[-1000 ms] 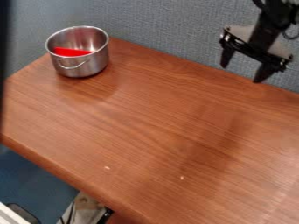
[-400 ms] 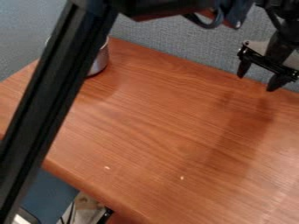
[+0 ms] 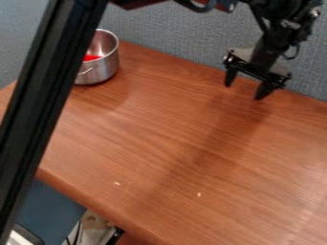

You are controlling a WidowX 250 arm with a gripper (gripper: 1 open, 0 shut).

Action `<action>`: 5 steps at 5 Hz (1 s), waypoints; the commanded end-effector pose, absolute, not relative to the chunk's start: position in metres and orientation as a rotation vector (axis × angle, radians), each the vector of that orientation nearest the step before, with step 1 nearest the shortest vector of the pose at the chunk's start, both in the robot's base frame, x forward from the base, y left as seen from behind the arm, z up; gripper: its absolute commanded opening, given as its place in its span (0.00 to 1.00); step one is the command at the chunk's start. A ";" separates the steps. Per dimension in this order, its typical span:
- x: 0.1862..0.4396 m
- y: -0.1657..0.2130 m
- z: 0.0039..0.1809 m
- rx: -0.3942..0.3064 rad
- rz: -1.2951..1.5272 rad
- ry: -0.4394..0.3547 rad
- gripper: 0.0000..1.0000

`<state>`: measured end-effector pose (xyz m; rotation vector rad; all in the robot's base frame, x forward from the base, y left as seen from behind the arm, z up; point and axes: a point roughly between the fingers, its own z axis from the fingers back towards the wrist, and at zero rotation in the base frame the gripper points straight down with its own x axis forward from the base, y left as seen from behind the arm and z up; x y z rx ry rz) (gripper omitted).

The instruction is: Put the red object in the metal pot

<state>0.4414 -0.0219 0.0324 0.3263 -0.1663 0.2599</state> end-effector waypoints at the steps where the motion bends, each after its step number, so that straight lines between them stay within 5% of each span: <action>1: 0.451 -0.035 0.088 0.279 0.324 -0.260 0.00; 3: 0.443 -0.059 0.100 0.267 0.408 -0.220 0.00; 5: 0.421 -0.070 0.090 0.227 0.369 -0.304 0.00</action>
